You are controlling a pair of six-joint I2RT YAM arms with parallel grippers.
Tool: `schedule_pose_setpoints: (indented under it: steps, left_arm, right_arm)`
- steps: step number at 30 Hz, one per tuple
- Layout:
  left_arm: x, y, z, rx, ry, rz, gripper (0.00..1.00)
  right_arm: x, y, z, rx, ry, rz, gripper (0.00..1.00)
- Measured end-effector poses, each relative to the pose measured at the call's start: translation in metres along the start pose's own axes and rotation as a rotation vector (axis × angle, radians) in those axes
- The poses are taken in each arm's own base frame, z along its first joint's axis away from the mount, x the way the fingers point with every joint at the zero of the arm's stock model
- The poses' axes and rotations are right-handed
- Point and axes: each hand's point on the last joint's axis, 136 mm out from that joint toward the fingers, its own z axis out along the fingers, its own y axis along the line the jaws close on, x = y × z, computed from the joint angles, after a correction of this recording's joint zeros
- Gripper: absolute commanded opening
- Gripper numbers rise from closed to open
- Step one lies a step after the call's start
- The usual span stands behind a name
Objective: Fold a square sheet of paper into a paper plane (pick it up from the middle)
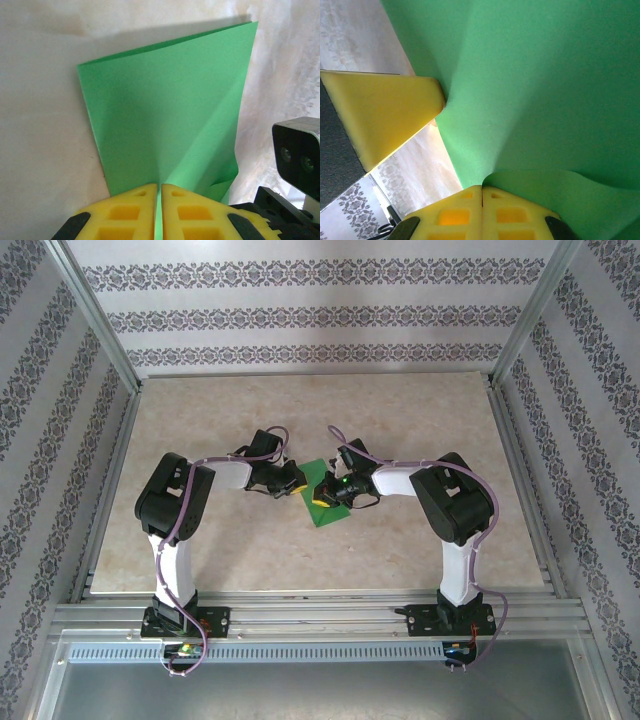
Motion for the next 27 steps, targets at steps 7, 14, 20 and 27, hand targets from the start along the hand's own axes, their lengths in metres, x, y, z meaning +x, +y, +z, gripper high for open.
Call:
schedule_pose_setpoints:
  steps: [7,14,20,27]
  left_arm:
    - [0.0,0.0,0.0,0.0,0.0,0.0,0.13]
    - [0.0,0.0,0.0,0.0,0.0,0.0,0.13]
    - [0.0,0.0,0.0,0.0,0.0,0.0,0.13]
    - [0.0,0.0,0.0,0.0,0.0,0.0,0.13]
  right_arm:
    - [0.0,0.0004,0.0001,-0.001,0.001,-0.001,0.03]
    - [-0.0001,0.0006,0.0001,-0.001,0.001,-0.002,0.04]
    - [-0.0008,0.0012,0.0007,-0.002,0.001,-0.005,0.04]
    - [-0.001,0.0,0.0014,0.012,0.01,0.007,0.14]
